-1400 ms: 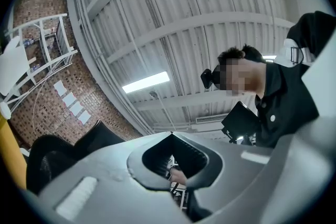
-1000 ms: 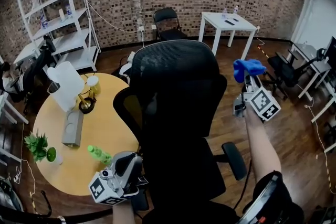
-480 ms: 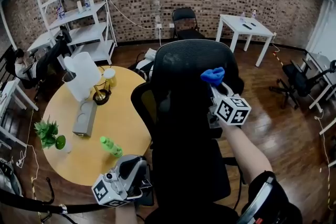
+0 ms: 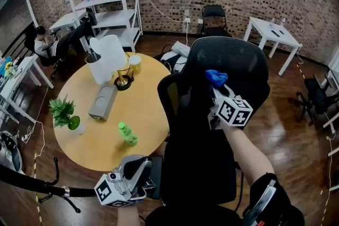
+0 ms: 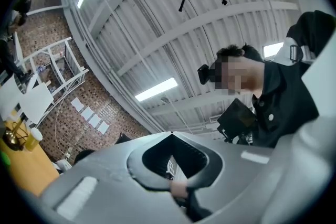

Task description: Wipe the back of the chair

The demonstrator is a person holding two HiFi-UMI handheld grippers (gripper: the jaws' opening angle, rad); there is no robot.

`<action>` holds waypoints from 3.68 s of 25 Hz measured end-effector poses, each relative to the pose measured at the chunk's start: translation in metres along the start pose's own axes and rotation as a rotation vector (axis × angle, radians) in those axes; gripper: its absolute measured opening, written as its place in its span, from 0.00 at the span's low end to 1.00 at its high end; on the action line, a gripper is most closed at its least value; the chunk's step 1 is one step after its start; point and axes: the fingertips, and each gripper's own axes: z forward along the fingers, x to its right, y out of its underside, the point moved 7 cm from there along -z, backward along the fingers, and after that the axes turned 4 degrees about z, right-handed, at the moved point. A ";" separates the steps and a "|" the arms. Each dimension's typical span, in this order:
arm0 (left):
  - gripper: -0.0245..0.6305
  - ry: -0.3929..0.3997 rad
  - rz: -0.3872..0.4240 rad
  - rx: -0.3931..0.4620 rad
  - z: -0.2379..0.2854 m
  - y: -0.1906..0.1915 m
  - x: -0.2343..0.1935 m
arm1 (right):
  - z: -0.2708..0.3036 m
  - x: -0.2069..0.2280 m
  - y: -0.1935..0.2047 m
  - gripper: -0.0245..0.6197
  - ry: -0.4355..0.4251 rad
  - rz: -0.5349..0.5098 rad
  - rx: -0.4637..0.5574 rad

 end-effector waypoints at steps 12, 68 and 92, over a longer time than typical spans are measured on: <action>0.03 -0.089 0.052 0.001 -0.028 -0.012 0.017 | 0.038 -0.067 0.054 0.12 -0.163 0.050 -0.124; 0.03 0.191 -0.140 -0.168 0.087 0.097 0.017 | -0.230 0.292 -0.002 0.12 0.646 0.265 0.206; 0.03 0.032 -0.103 -0.147 0.032 0.056 0.025 | -0.047 0.085 0.136 0.12 0.163 0.156 -0.209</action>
